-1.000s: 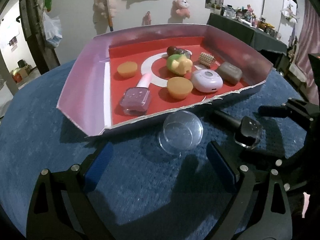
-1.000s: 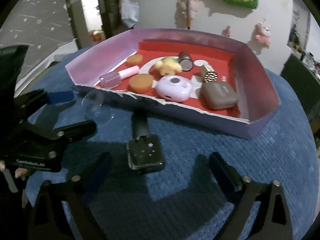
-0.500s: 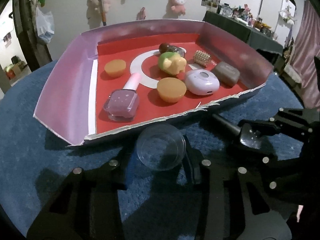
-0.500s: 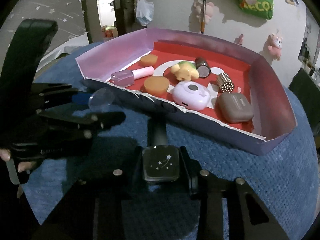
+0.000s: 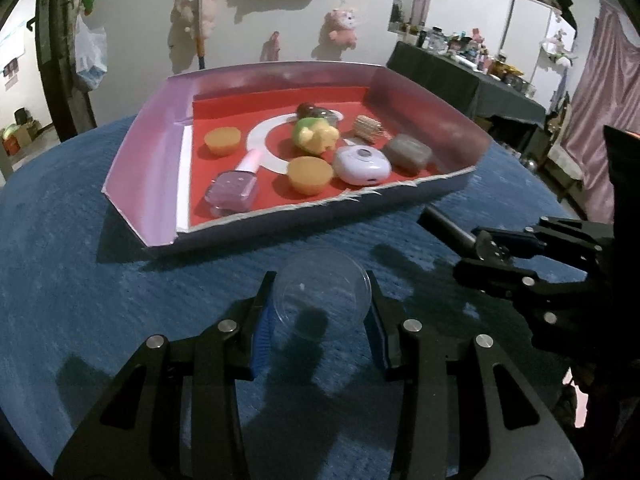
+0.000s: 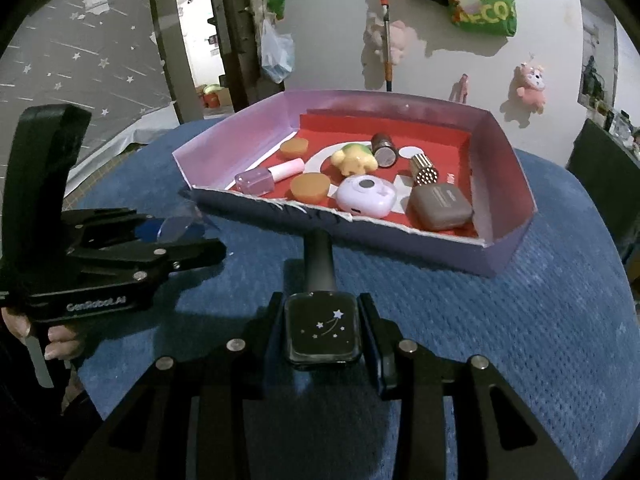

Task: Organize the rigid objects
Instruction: 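Carry the clear cup and black nail polish into the pink box with both tools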

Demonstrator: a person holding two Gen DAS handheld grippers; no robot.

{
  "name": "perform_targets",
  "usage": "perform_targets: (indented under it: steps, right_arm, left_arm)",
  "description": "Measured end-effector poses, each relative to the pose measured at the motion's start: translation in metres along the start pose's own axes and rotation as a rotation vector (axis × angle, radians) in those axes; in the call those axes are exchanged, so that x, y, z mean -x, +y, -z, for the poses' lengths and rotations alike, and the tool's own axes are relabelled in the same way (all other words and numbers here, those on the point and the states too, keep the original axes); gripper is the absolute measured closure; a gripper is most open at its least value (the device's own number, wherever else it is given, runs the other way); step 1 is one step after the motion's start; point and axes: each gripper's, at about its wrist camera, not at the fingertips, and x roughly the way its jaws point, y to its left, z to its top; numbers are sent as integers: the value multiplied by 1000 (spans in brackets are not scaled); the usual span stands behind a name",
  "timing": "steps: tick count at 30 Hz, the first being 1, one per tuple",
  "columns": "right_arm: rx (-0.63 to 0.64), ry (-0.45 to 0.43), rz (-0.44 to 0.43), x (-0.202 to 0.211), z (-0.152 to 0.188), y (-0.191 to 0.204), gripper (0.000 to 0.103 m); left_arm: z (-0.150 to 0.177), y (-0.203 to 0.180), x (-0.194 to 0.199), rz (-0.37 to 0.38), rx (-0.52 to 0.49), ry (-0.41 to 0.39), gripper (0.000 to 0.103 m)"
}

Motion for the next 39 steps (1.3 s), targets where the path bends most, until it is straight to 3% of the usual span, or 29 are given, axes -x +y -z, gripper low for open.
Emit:
perform_targets:
  steps: [14, 20, 24, 32, 39]
  right_arm:
    - [-21, -17, -10, 7, 4, 0, 65]
    - [-46, -73, -35, 25, -27, -13, 65]
    - [-52, -76, -22, 19, -69, -31, 65]
    - [-47, 81, 46, -47, -149, -82, 65]
    - [-15, 229, 79, -100, -173, -108, 65]
  left_arm:
    - [-3, -7, 15, 10, -2, -30, 65]
    - [-46, -1, 25, 29, -17, -57, 65]
    - [-98, 11, -2, 50, -44, -15, 65]
    - [-158, 34, -82, 31, -71, 131, 65]
    - [-175, 45, -129, 14, -84, 212, 65]
